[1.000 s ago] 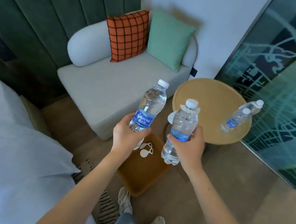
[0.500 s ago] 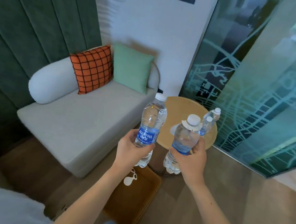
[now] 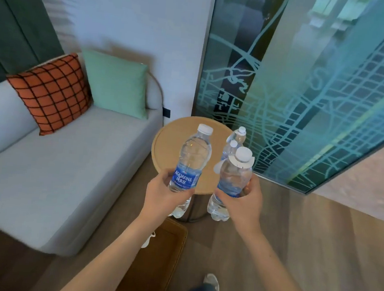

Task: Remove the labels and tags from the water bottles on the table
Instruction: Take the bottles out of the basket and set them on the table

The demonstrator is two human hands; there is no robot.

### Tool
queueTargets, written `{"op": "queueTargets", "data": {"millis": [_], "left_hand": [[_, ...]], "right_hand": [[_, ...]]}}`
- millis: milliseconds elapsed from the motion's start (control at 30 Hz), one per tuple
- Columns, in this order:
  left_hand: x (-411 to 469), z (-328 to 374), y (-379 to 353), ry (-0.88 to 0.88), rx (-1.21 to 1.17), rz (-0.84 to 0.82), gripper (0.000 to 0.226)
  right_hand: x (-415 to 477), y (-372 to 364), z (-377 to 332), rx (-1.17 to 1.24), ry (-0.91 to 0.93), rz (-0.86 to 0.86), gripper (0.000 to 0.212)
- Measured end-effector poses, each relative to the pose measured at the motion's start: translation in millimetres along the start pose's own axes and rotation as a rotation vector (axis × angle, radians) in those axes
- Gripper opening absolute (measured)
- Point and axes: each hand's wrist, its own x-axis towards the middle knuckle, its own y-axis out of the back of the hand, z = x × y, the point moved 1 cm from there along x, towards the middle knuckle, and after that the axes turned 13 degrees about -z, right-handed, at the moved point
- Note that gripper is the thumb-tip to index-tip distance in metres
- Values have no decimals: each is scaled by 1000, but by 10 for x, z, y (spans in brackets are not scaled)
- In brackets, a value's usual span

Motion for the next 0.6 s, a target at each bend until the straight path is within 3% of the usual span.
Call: {"op": "queueTargets", "data": {"millis": [267,467,600], "left_hand": [[837,-58,-489,93,-74,60,52],[1622,-439,-682,158,-115,142,62],[2033,-881,-764,181,-126,167,62]], "right_hand": [[906,297,571,-10,-52,-124,76],[1536,309,1217,-3,-92,-179,83],[1782,151,1713,20,-155,-191,70]]}}
